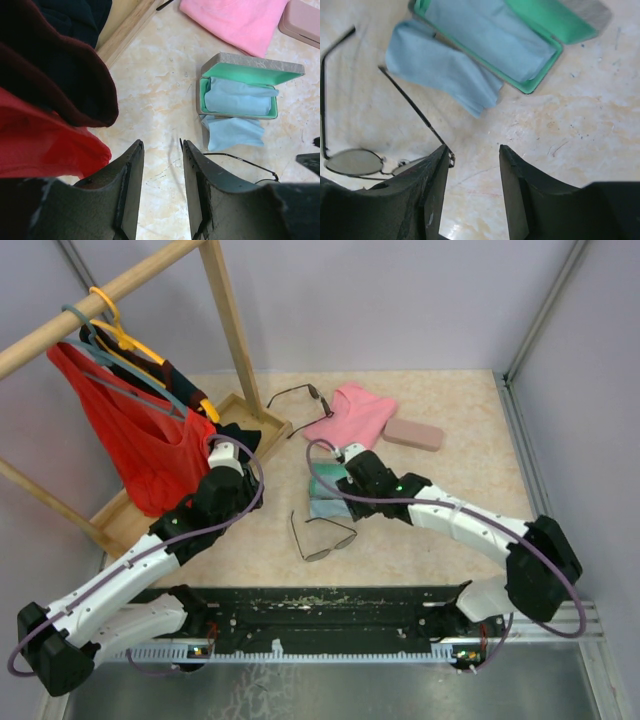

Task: Organize the sunglasses
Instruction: Move the sunglasses to the center of the board, then pick up the sunglasses from the center of the board.

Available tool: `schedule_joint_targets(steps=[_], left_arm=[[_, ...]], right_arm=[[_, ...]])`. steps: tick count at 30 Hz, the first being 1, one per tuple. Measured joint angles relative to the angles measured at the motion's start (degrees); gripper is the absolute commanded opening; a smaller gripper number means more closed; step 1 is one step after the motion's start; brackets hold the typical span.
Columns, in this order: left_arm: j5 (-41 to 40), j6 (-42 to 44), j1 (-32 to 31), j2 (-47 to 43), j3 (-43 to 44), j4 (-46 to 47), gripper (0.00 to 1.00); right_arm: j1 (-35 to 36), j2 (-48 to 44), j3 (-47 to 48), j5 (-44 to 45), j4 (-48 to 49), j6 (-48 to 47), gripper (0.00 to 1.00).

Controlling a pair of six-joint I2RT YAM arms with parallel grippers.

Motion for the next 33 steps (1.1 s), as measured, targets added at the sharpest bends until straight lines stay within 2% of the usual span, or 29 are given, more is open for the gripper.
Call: schedule_joint_targets(steps=[5, 9, 14, 21, 26, 33], left_arm=[[0.3, 0.0, 0.0, 0.0, 0.0, 0.0, 0.46], [0.8, 0.0, 0.0, 0.1, 0.0, 0.0, 0.47], [1.8, 0.3, 0.0, 0.6, 0.8, -1.4, 0.49], [3.2, 1.9, 0.0, -0.4, 2.8, -3.8, 0.51], [3.1, 2.9, 0.0, -3.9, 2.8, -5.6, 0.52], [3.2, 3.4, 0.0, -6.2, 2.8, -5.8, 0.52]], right_arm=[[0.7, -8.6, -3.1, 7.3, 2.2, 17.1, 0.53], [6.7, -12.7, -4.8, 16.0, 0.5, 33.6, 0.54], [16.8, -10.2, -3.5, 22.5, -7.5, 53.7, 0.54], [26.1, 0.1, 3.9, 25.8, -18.8, 76.7, 0.53], [27.4, 7.0, 8.4, 25.7, -22.7, 85.9, 0.49], [27.4, 10.8, 9.6, 25.2, -24.6, 91.6, 0.42]])
